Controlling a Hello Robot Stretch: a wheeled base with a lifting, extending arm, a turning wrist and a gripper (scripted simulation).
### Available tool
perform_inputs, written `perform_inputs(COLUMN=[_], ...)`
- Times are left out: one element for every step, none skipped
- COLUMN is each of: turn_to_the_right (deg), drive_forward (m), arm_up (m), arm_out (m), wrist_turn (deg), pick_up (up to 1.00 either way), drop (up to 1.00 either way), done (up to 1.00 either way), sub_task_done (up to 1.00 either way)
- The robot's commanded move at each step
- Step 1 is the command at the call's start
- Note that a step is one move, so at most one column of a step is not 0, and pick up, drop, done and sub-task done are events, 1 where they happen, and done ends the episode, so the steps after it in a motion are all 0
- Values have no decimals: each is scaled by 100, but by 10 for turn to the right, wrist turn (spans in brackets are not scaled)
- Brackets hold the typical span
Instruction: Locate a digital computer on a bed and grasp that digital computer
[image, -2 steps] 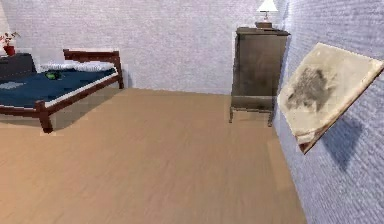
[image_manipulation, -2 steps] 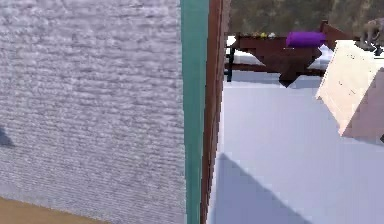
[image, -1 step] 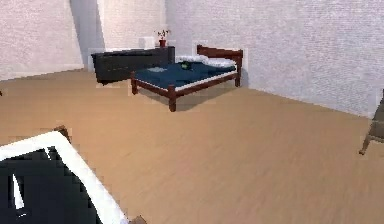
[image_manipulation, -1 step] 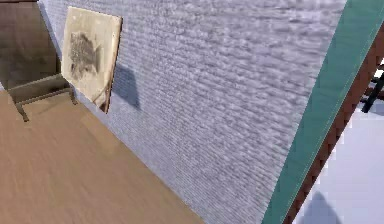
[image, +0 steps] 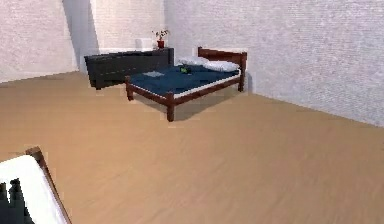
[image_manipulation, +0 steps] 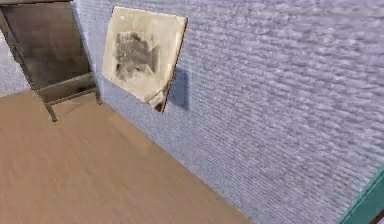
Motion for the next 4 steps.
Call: perform_inputs(turn_to_the_right=[240,0,450,210], drive_forward=[0,45,0,0], arm_up=[0,0,0,0], arm_out=[0,0,0,0], wrist_turn=[0,0,0,0], pick_up=[0,0,0,0], drop=[0,0,0,0], done=[0,0,0,0], sub_task_done=[0,0,0,0])
